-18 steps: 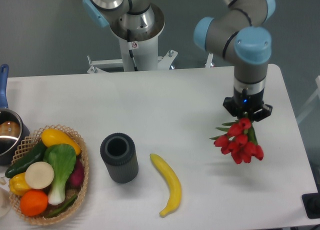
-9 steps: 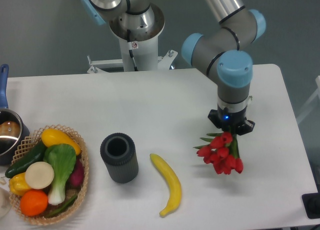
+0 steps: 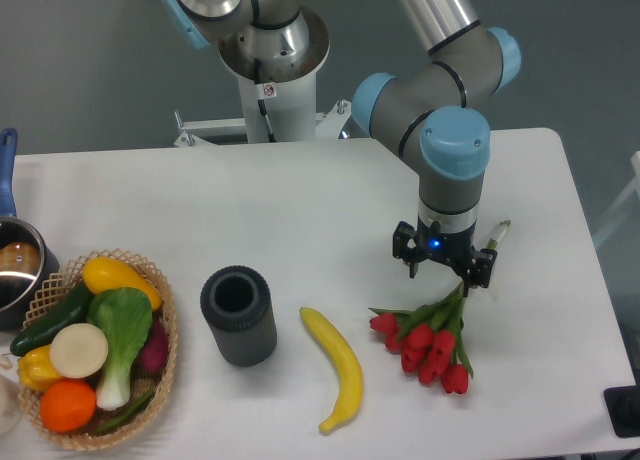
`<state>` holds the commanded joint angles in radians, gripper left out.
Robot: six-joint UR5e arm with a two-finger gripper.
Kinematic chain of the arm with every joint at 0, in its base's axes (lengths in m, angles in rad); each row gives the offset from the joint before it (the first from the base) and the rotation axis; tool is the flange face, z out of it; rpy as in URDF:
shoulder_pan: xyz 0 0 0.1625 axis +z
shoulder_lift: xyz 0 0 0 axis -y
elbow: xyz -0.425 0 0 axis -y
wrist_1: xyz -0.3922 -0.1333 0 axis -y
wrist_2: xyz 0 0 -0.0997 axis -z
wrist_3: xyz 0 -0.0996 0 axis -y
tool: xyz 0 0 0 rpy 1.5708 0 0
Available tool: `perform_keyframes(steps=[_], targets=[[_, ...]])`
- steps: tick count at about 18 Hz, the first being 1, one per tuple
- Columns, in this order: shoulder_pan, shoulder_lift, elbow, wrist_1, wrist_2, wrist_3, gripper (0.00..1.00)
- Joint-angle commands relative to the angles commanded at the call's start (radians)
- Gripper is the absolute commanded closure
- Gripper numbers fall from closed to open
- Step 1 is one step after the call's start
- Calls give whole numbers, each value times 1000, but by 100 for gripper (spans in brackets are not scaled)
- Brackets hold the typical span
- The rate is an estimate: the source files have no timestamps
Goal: Place the flowers on the table
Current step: 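Open the gripper to release the tulips onto the table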
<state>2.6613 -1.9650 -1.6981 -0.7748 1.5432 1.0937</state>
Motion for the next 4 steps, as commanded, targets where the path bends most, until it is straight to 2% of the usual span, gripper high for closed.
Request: perform_keyframes(steps=[4], targets=[[32, 5, 2, 14, -2, 3, 0]])
